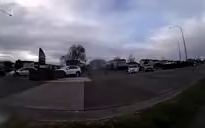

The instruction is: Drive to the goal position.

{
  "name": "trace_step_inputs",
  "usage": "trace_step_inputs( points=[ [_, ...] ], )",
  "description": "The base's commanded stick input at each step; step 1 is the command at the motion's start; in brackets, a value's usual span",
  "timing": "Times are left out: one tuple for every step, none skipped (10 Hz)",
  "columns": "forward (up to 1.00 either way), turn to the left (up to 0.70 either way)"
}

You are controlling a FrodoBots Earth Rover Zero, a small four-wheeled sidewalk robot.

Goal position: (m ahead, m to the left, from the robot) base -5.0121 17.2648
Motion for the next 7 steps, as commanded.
trace_step_inputs(
  points=[
    [0.00, 0.00],
    [0.00, 0.00],
    [0.00, 0.00],
    [0.00, 0.00],
    [0.00, 0.04],
    [0.00, 0.21],
    [0.00, 0.85]
  ],
)
